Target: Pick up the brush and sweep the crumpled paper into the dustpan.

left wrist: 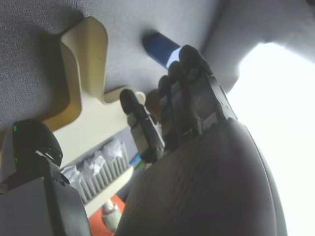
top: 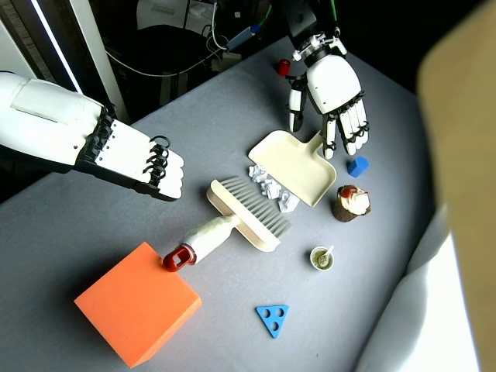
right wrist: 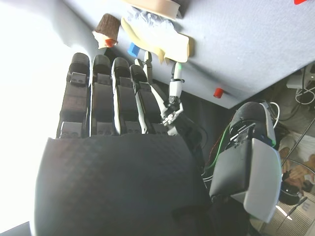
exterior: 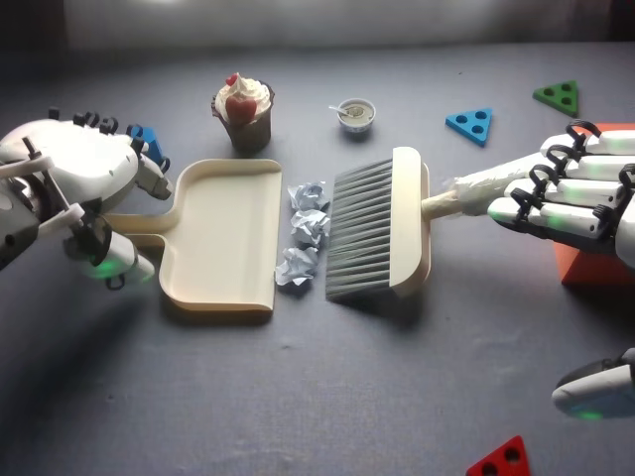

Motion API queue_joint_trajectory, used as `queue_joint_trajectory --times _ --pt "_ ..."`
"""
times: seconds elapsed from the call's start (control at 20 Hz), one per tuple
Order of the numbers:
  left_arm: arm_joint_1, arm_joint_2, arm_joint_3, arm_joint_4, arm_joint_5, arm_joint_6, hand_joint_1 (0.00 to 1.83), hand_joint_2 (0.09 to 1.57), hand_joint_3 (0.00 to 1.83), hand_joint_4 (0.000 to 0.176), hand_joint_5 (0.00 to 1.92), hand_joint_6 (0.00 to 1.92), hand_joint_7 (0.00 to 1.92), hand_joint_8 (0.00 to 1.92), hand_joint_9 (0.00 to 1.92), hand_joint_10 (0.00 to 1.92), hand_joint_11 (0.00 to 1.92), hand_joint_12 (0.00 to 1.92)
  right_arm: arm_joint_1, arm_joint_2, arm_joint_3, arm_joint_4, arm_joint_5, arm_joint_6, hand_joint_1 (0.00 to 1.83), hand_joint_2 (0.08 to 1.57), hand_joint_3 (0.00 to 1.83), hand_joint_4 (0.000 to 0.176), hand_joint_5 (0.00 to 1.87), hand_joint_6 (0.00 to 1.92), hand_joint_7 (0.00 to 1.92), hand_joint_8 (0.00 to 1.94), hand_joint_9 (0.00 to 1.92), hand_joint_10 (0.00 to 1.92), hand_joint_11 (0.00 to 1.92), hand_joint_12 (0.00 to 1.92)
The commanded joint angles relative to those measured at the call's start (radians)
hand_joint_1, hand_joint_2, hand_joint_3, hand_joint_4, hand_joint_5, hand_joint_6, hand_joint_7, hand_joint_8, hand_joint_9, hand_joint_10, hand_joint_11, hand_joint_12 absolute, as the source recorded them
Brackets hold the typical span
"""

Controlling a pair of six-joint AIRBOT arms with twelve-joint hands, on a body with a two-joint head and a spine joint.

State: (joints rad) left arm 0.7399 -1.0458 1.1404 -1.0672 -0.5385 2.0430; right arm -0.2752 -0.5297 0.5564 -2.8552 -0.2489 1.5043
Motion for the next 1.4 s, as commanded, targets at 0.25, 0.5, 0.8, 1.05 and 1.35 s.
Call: queue_joint_trajectory --times 0.25,0.5,0.8,1.05,1.35 --pt "-0.004 -0.018 0.003 -0.005 -0.103 0.013 0.83 0.96 0.00 0.130 0.58 0.00 0.33 0.01 0.31 0.01 0.24 0.09 0.018 0.011 -0.006 -0.013 -0.098 -0.003 0.00 0.91 0.00 0.000 0.12 0.00 0.15 0.00 0.16 0.00 0.14 0.01" --pt "0.004 -0.030 0.001 -0.027 -0.135 0.018 0.91 1.02 0.01 0.095 0.76 0.02 0.39 0.01 0.38 0.00 0.33 0.13 0.020 0.012 -0.007 -0.014 -0.098 -0.004 0.00 0.92 0.00 0.000 0.12 0.00 0.16 0.00 0.17 0.00 0.14 0.01" --pt "0.012 -0.039 0.004 -0.030 -0.148 0.018 1.15 1.06 0.00 0.000 1.10 0.77 0.53 0.00 0.44 0.00 0.35 0.18 0.021 0.012 -0.007 -0.014 -0.098 -0.004 0.00 0.92 0.00 0.000 0.07 0.00 0.12 0.00 0.14 0.00 0.12 0.01" --pt "0.014 -0.039 0.004 -0.024 -0.154 0.009 1.14 1.06 0.00 0.000 1.11 0.77 0.52 0.00 0.44 0.00 0.36 0.19 0.021 0.013 -0.008 -0.014 -0.098 -0.007 0.00 0.92 0.00 0.000 0.10 0.01 0.15 0.01 0.16 0.01 0.15 0.02" --pt "0.005 -0.040 0.020 -0.021 -0.163 0.000 1.15 1.06 0.00 0.000 1.12 0.75 0.50 0.00 0.44 0.00 0.29 0.24 0.016 0.012 -0.009 -0.014 -0.094 -0.034 0.23 0.95 0.00 0.000 0.13 0.01 0.17 0.01 0.18 0.01 0.16 0.02"
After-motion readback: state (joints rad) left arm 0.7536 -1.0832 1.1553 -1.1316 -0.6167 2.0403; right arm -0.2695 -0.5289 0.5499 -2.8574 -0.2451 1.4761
